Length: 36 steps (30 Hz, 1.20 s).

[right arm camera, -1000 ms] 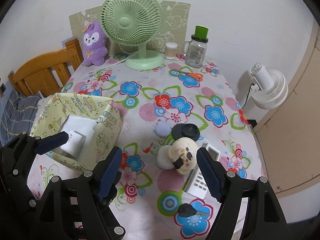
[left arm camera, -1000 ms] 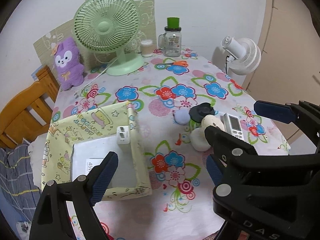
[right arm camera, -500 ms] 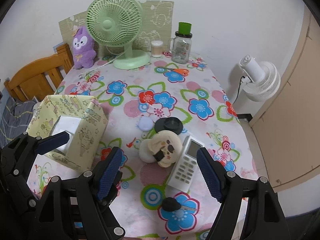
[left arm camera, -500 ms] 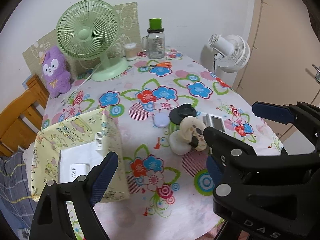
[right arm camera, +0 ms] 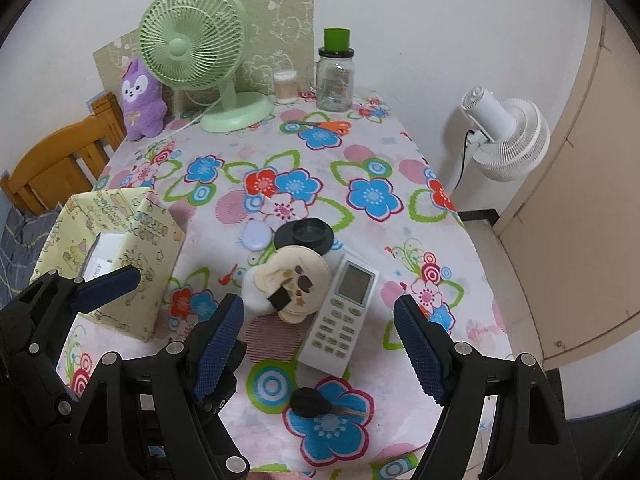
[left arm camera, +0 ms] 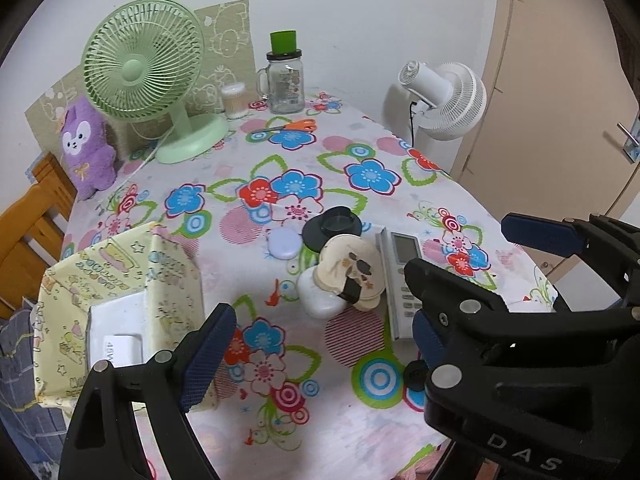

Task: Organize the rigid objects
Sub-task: 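Withdraw the right gripper from the box toward the white remote, then close the right gripper on the white air-conditioner remote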

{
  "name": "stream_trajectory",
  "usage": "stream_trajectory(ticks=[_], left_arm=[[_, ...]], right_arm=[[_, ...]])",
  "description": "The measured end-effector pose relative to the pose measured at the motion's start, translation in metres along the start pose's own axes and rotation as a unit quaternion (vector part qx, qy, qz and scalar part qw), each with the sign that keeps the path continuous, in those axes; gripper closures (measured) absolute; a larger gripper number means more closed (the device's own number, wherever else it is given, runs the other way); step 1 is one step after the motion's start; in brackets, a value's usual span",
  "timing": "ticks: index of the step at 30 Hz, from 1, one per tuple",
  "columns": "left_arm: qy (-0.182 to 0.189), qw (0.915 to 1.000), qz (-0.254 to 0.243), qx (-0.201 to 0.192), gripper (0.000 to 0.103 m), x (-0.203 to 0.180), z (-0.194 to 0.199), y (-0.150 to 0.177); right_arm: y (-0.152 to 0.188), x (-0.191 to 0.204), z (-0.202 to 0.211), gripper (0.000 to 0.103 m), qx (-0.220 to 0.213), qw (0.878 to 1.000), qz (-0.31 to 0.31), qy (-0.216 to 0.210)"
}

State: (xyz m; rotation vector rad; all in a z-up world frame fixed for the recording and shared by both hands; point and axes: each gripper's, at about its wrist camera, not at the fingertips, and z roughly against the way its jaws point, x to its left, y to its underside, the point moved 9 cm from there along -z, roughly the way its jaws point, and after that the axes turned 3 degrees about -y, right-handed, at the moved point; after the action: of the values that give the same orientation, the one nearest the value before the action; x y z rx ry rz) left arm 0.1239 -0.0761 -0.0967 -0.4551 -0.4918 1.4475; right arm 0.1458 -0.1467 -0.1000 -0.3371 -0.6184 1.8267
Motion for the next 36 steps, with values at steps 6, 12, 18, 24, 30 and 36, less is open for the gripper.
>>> stream_trajectory(ticks=[6, 12, 18, 24, 30, 36], left_arm=[[-0.001, 1.0000, 0.000, 0.006, 0.012, -0.007, -0.013, 0.003], [-0.007, 0.9999, 0.000, 0.015, 0.012, -0.010, -0.030, 0.006], [-0.019, 0.9997, -0.006, 0.015, 0.012, -0.009, -0.045, 0.009], [-0.034, 0.9992, -0.013, 0.017, 0.012, -0.008, -0.064, 0.013], [-0.035, 0.9989, -0.018, 0.025, 0.012, -0.009, -0.078, 0.017], [-0.035, 0.9988, -0.020, 0.026, 0.012, -0.010, -0.086, 0.017]], right_arm=[[0.006, -0.010, -0.012, 0.023, 0.009, 1.000, -0.006, 0.003], [0.012, -0.018, -0.028, 0.023, 0.022, 1.000, -0.012, 0.004], [0.020, -0.025, -0.047, 0.023, 0.035, 0.999, -0.028, -0.003], [0.028, -0.029, -0.071, 0.023, 0.056, 0.997, -0.048, -0.010], [0.035, -0.035, -0.094, 0.023, 0.075, 0.995, -0.061, -0.013], [0.036, -0.041, -0.109, 0.023, 0.086, 0.993, -0.079, -0.017]])
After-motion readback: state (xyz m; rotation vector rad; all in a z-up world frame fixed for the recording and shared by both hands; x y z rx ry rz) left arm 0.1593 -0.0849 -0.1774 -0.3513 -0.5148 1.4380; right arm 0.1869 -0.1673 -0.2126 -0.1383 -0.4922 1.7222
